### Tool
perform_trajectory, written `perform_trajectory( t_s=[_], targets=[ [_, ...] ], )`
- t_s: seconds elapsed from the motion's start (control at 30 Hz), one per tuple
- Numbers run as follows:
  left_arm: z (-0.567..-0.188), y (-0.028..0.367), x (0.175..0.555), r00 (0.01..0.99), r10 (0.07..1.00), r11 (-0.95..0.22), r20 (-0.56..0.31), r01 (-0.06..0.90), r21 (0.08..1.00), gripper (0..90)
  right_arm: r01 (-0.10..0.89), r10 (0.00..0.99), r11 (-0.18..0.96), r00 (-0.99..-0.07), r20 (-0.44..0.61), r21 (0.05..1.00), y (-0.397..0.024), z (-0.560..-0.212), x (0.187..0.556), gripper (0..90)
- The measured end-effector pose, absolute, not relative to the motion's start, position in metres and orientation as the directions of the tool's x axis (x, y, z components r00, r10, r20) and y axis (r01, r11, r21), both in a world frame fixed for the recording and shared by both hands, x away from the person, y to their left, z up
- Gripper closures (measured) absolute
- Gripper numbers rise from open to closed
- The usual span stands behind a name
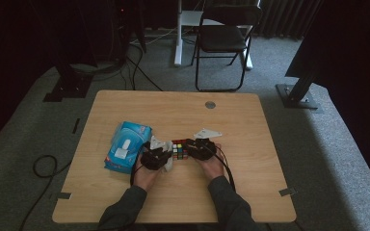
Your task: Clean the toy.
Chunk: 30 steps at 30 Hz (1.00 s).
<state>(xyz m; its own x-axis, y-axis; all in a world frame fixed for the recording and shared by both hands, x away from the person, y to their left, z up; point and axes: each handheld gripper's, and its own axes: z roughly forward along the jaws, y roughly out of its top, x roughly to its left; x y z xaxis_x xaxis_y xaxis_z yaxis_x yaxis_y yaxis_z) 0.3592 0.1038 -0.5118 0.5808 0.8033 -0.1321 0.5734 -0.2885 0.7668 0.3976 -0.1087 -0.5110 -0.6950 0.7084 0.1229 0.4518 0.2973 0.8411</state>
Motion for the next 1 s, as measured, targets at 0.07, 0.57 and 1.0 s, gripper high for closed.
perform_trajectory(
  t_s=[0.07, 0.57, 1.0],
  targets=[
    [-0.512, 0.104, 0.359, 0.581, 0.803, -0.288, -0.133, 0.574, 0.767, 88.3, 0.453, 0.709, 0.296, -0.694, 0.124, 0.841, -0.109, -0.511, 0.398, 65.9],
    [-0.535, 0.102, 0.369, 0.564, 0.818, -0.337, -0.108, 0.624, 0.705, 84.5, 0.453, 0.708, 0.296, -0.695, 0.124, 0.841, -0.109, -0.511, 0.398, 65.9],
    [-0.532, 0.107, 0.365, 0.509, 0.86, -0.366, -0.02, 0.644, 0.672, 50.7, 0.454, 0.708, 0.301, -0.696, 0.122, 0.839, -0.109, -0.511, 0.398, 65.7]
  ],
)
